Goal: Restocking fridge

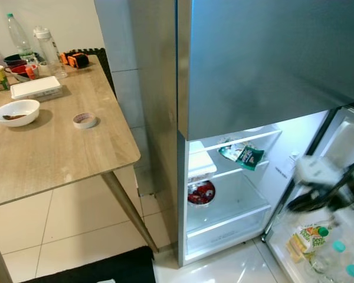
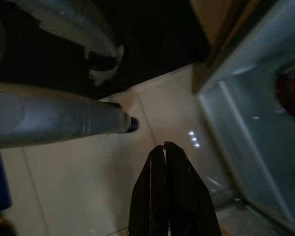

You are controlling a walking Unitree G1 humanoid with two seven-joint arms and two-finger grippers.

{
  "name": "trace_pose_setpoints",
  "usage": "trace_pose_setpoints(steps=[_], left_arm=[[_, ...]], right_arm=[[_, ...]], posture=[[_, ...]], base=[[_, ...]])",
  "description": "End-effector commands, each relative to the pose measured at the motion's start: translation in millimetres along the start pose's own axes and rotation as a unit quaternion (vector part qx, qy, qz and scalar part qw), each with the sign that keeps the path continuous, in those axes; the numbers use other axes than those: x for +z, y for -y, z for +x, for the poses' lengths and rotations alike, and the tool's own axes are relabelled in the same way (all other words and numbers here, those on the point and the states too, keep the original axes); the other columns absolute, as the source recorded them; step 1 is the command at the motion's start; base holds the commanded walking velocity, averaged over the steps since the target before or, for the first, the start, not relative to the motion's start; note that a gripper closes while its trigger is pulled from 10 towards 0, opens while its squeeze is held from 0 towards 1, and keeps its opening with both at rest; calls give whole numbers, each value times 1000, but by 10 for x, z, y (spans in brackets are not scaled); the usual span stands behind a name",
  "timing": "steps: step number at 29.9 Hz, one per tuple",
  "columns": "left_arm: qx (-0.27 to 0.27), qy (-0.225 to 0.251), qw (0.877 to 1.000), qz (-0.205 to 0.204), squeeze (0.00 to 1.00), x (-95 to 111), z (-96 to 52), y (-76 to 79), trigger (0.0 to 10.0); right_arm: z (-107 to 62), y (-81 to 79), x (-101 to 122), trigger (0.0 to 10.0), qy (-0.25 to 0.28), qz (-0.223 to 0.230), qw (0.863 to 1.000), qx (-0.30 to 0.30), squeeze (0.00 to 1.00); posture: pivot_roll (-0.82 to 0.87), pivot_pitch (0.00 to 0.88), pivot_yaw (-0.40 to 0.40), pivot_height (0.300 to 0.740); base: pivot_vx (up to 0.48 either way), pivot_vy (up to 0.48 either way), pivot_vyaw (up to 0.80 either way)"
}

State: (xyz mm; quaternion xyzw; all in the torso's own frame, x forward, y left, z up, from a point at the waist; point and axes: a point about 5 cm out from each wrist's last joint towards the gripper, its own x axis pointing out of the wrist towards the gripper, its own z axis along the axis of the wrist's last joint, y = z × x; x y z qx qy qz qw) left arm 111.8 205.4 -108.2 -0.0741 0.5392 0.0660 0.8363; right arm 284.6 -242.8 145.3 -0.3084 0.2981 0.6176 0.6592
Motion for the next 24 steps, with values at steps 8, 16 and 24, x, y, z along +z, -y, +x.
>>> trace_pose_setpoints(steps=[8, 16, 24], left_arm=[[0, -3, 1000, -1, 0, -10, 4, 24, 10000], [3, -1, 1000, 9, 0, 8, 7, 25, 10000], [20, 0, 1000, 23, 0, 29, -1, -47, 10000]], right_arm=[[771, -174, -721, 10000, -83, 166, 978, -96, 0], [1085, -580, -1299, 10000, -139, 339, 890, -271, 0], [1382, -1032, -1483, 10000, -119, 469, 810, -332, 0]], posture=[[-112, 0, -20, 740], [-113, 0, -13, 740], [-113, 0, -2, 740]], base=[[0, 0, 0], [0, 0, 0], [0, 0, 0]])
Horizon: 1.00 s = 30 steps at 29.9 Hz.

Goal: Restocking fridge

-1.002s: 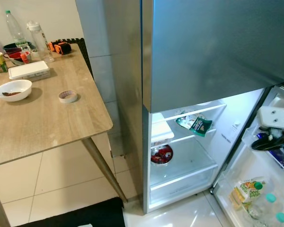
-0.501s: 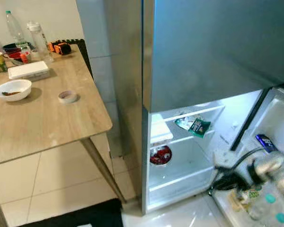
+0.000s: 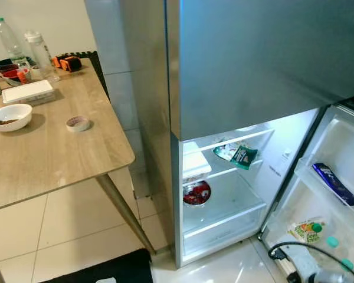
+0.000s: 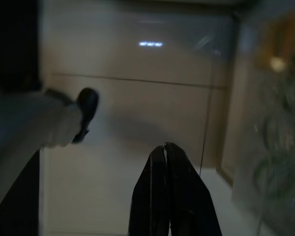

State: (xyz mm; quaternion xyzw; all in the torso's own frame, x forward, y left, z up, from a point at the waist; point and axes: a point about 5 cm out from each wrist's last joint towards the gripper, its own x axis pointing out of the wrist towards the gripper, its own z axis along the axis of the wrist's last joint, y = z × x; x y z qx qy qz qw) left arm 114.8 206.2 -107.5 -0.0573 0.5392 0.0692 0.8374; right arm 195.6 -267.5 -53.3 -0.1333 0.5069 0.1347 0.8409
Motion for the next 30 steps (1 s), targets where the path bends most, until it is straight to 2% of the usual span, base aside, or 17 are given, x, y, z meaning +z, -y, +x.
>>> trace_pose_setpoints(steps=[1, 2, 3, 6, 9, 11, 14, 21, 30], left_arm=[[9, -2, 1000, 11, 0, -4, -6, -46, 10000], [13, -2, 1000, 13, 0, 0, -8, -64, 10000], [13, -2, 1000, 13, 0, 0, -8, -64, 10000], [21, -1, 1000, 11, 0, 5, -11, -95, 10000], [24, -2, 1000, 13, 0, 4, -17, -133, 10000], [24, -2, 1000, 13, 0, 4, -17, -133, 10000], [34, -1, 999, 21, 0, 23, -31, -224, 10000], [35, 6, 999, 26, 0, 67, -31, -247, 10000], [31, -19, 999, 36, 0, -170, -62, -228, 10000]], right_arm=[[21, -50, -83, 10000, 2, 34, 999, -16, 0], [35, -123, -226, 10000, -15, 44, 999, -23, 0], [35, -123, -226, 10000, -15, 44, 999, -23, 0], [41, -324, -590, 10000, -64, 64, 995, -31, 0], [24, -372, -719, 10000, -77, 83, 993, -41, 0], [24, -372, -719, 10000, -77, 83, 993, -41, 0], [12, -384, -788, 10000, -87, 83, 991, -58, 0], [14, -347, -749, 10000, -82, 68, 992, -68, 0], [42, -384, -690, 10000, -77, 38, 995, -59, 0]], posture=[[-113, 0, -2, 740], [-111, 0, -1, 740], [-111, 0, -1, 740], [-100, 0, 7, 740], [-115, 0, 19, 740], [-115, 0, 19, 740], [-127, 0, 31, 740], [-122, 0, 24, 740], [-137, 0, 24, 740]], base=[[0, 0, 0], [0, 0, 0], [0, 0, 0], [0, 0, 0], [0, 0, 0], [0, 0, 0], [0, 0, 0], [0, 0, -783], [0, 0, -788]])
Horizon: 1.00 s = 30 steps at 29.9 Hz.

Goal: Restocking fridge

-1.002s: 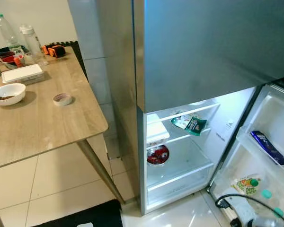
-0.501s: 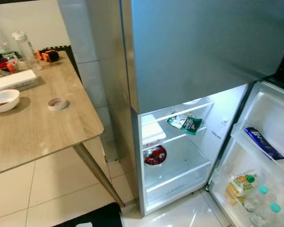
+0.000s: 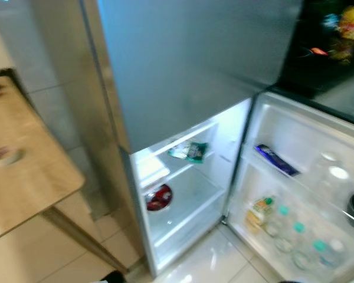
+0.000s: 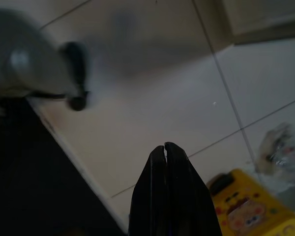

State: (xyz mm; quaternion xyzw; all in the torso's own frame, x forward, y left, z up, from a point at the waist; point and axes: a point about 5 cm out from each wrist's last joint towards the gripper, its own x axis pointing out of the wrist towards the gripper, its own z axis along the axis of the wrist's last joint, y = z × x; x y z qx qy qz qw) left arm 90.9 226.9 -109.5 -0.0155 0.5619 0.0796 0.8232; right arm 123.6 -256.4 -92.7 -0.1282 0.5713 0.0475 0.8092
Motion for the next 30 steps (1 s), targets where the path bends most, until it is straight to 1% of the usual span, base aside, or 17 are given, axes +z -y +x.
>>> trace_pose_setpoints(steps=[1, 7, 10, 12, 17, 18, 22, 24, 28, 30], left_arm=[[-2, 3, 1000, 5, 0, 2, 1, 18, 10000], [-6, 5, 1000, 5, 0, 8, 4, 36, 10000], [-10, 16, 1000, 2, 0, 87, 16, 69, 10000], [-13, 21, 1000, 7, 0, 133, 21, 76, 10000], [-15, 23, 1000, 12, 0, 152, 23, 80, 10000], [-16, 25, 999, 11, 0, 163, 24, 85, 10000], [-15, 25, 1000, 6, 0, 155, 23, 85, 10000], [-15, 24, 1000, 4, 0, 144, 22, 89, 10000], [-18, 22, 1000, 0, 0, 115, 21, 115, 10000], [-22, 24, 999, -4, 0, 118, 22, 132, 10000]], right_arm=[[4, -8, 35, 10000, 5, -17, 1000, 1, 0], [12, -64, 21, 10000, 3, -28, 1000, 10, 0], [21, -124, 6, 10000, -1, -40, 999, 21, 0], [29, -153, 38, 10000, 2, -42, 999, 24, 0], [33, -167, 66, 10000, 7, -45, 999, 26, 0], [36, -180, 82, 10000, 7, -58, 998, 30, 0], [37, -185, 90, 10000, 7, -66, 997, 32, 0], [37, -187, 95, 10000, 8, -67, 997, 34, 0], [39, -194, 140, 10000, 20, -56, 998, 38, 0], [38, -173, 223, 10000, 39, -45, 998, 36, 0]], posture=[[-140, 0, 24, 740], [-134, 0, 20, 740], [-125, 0, 17, 740], [-125, 0, 27, 740], [-125, 0, 27, 740], [-118, 0, 21, 740], [-114, 0, 12, 740], [-113, 0, 11, 740], [-111, 0, 11, 740], [-110, 0, 12, 740]], base=[[0, 0, -788], [0, 0, -788], [0, 0, -788], [0, 0, -788], [0, 0, -788], [0, 0, -788], [0, 0, -788], [0, 0, -788], [0, 0, -788], [0, 0, -788]])
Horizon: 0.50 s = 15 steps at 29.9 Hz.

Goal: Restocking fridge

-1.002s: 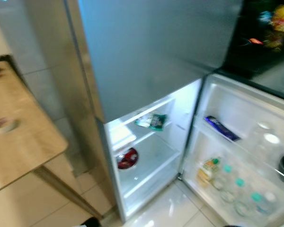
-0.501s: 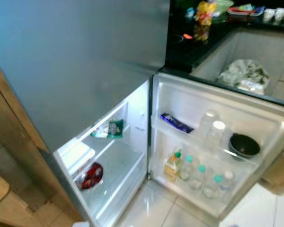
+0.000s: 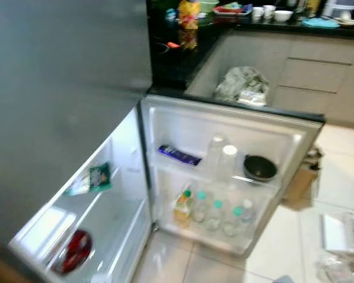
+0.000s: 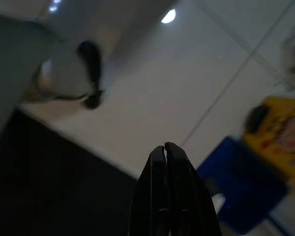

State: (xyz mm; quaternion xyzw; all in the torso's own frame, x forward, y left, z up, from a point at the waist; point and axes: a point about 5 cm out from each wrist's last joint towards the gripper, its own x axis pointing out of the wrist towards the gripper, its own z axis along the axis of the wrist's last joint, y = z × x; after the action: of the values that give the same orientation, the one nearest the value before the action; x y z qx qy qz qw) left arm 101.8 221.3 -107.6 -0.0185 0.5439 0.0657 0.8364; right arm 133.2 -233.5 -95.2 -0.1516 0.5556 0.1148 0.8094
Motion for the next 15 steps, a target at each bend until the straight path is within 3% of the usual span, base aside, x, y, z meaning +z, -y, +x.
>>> trace_pose_setpoints(steps=[1, 8, 12, 15], left_arm=[[-7, 2, 1000, -8, 0, 18, 10, 62, 10000], [-17, 5, 1000, -3, 0, 34, 17, 111, 10000], [-22, 6, 1000, -1, 0, 44, 20, 134, 10000], [-30, 6, 999, -12, 0, 57, 24, 158, 10000]], right_arm=[[-2, 39, 80, 10000, 18, 12, 1000, -5, 0], [-2, 49, 118, 10000, 27, 13, 1000, -2, 0], [-2, 41, 109, 10000, 28, 10, 1000, 0, 0], [-2, 24, 88, 10000, 28, 8, 1000, 2, 0]], posture=[[-110, 0, 12, 740], [-115, 0, 12, 740], [-115, 0, 12, 740], [-118, 0, 10, 740]], base=[[0, 0, -788], [0, 0, -780], [0, 0, 0], [0, -314, 0]])
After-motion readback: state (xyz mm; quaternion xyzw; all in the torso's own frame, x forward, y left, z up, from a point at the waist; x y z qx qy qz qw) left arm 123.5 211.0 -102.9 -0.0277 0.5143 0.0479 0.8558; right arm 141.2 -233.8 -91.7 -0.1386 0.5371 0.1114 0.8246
